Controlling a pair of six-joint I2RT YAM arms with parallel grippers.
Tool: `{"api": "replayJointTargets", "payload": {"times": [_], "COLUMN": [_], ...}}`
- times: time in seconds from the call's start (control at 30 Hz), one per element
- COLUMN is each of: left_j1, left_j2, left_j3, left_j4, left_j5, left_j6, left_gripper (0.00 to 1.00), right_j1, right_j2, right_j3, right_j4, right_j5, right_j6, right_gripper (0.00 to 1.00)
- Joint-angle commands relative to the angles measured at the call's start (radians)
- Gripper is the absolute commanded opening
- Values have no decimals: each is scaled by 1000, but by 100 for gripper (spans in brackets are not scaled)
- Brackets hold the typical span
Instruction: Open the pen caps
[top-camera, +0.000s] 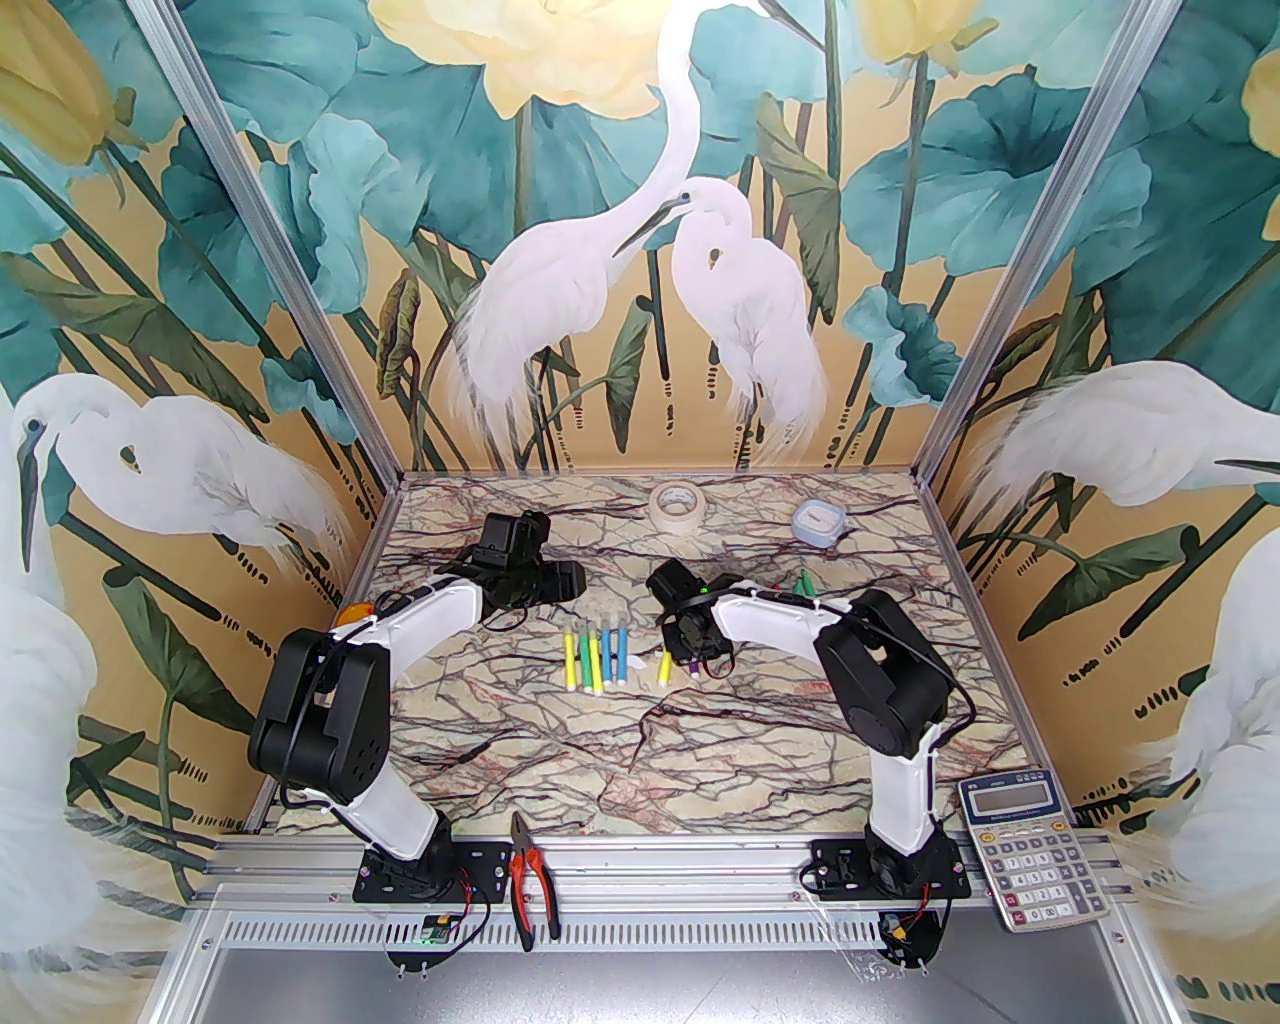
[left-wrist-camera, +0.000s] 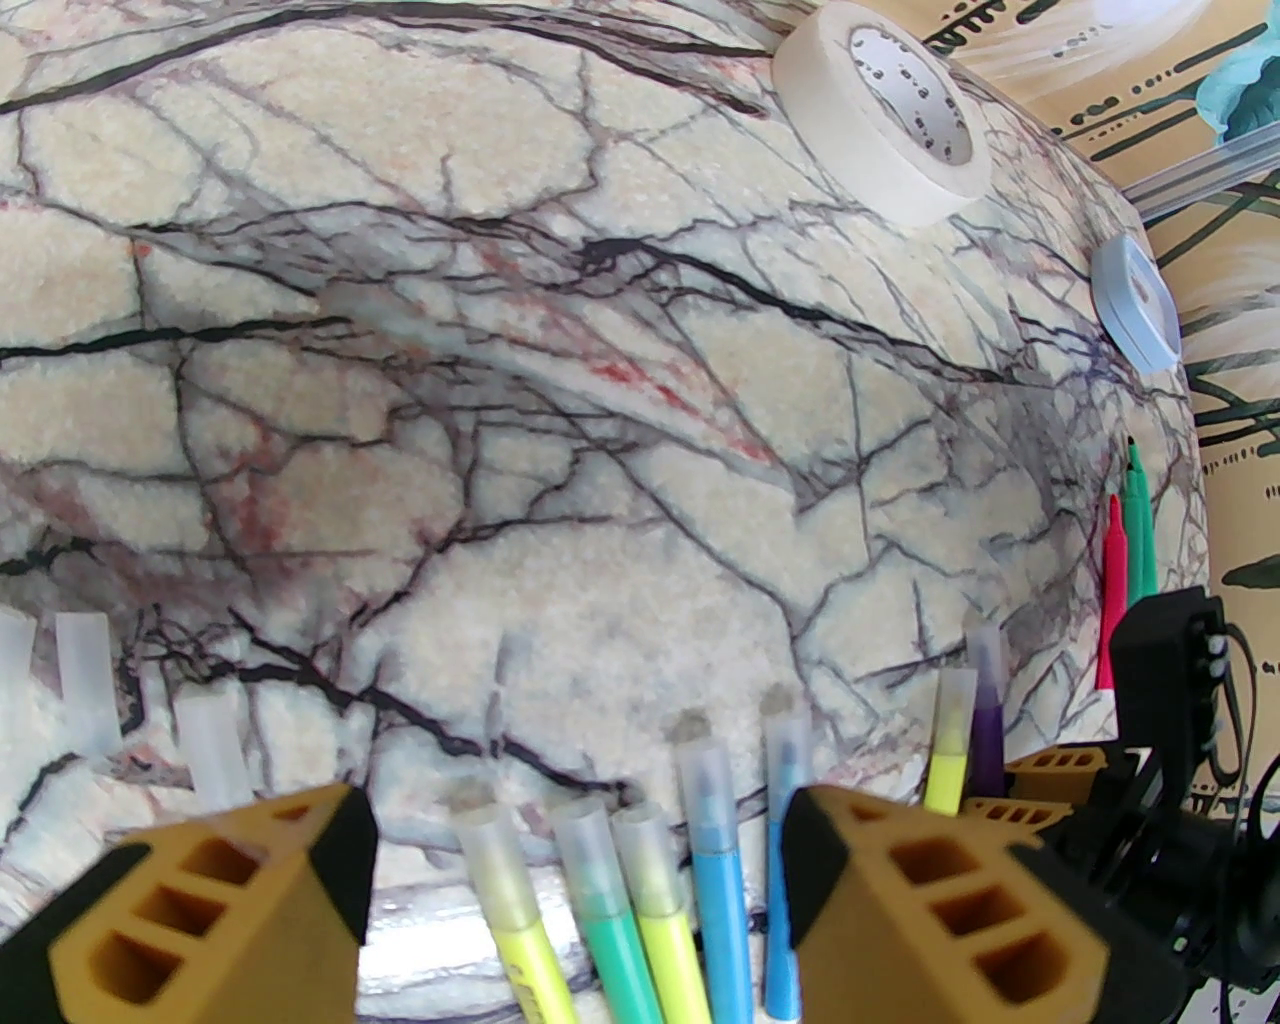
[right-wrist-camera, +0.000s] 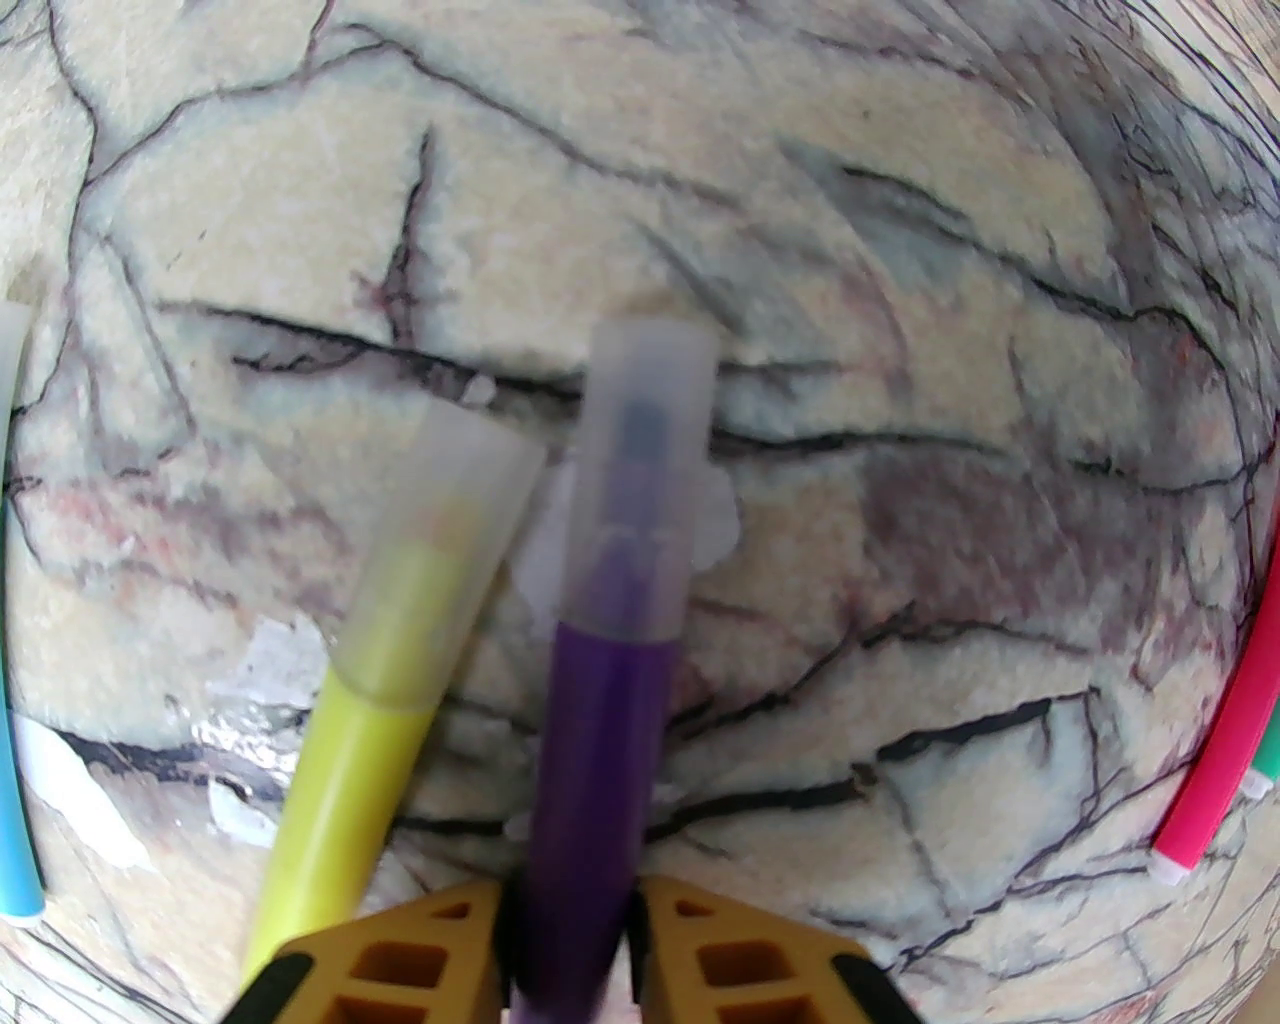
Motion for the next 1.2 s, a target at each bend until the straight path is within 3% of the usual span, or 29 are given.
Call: {"api": "replayJointTargets", "payload": {"times": [0.0, 0.5, 0.9, 1.17], "left_j1": [7, -7, -31, -88], "left_j2": [-24, 14, 11, 48], "left_j3": [-12, -5, 8, 46], "left_j4": [24, 102, 143, 166], "left_j5": [67, 275, 472, 552], "left_j6": [-23, -89, -103, -94], "left_gripper": [72, 72, 70, 68], "right_j1": [-12, -23, -34, -33], "right_j2": [36, -114, -261, -291], "right_j3": [-1, -72, -180, -193], "right_j4": [1, 126, 359, 397], "right_j5": [80, 26, -226, -301], "right_j6": [-9, -50, -147, -180], "right_gripper": [23, 16, 15, 15]}}
